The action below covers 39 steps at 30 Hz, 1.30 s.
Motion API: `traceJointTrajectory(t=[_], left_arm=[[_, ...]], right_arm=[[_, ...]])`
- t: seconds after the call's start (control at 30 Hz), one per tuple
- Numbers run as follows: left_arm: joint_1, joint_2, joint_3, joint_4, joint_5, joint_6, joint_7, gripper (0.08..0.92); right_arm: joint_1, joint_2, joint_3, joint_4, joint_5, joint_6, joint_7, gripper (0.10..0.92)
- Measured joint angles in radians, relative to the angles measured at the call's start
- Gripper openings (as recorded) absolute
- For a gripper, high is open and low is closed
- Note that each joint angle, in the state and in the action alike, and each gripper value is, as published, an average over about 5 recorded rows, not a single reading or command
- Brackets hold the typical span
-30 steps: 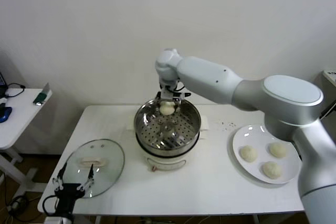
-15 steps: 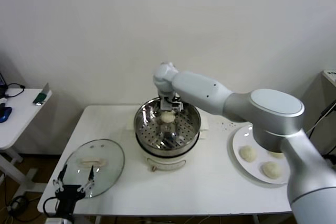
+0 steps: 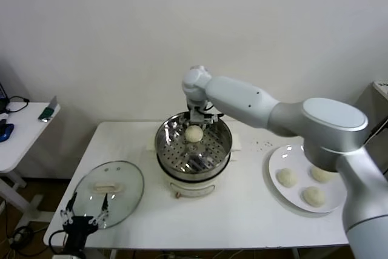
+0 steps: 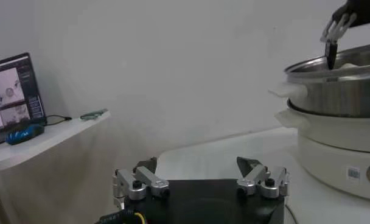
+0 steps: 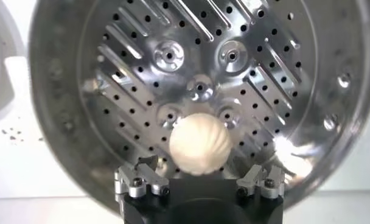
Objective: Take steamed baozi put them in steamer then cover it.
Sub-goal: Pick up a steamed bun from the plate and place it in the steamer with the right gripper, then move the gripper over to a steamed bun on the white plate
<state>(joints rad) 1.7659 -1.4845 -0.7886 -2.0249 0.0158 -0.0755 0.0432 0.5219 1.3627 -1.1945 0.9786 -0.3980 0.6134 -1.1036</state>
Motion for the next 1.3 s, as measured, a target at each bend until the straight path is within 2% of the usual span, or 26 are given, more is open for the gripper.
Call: traceJointTrajectory(t=[0.23,0.67,0.93,1.3], left_arm=[[0.011,0.000,0.007,-0.017,0.000,0.003,-0.006,0.823],[0.020,-0.008,0.025,-0.036,0.011,0.003,-0.009,0.823],[0.024,-0.008,0.027,-0.040,0.017,0.004,-0.010,0.823],[0.022,-0.013,0.031,-0.030,0.013,0.001,-0.010,0.823]], right_arm=[[0.124,-0.160,-0.091,0.109,0.230,-0.122,-0.007,0.823],[0.183,-0.533,-0.225,0.286,0.555,-0.536,0.023,0.823],[0.014,-0.680,-0.138,0.291,0.593,-0.694,0.003,0.823],[-0.258,-0.721,0.051,0.180,0.531,-0.761,-0.033,0.823]])
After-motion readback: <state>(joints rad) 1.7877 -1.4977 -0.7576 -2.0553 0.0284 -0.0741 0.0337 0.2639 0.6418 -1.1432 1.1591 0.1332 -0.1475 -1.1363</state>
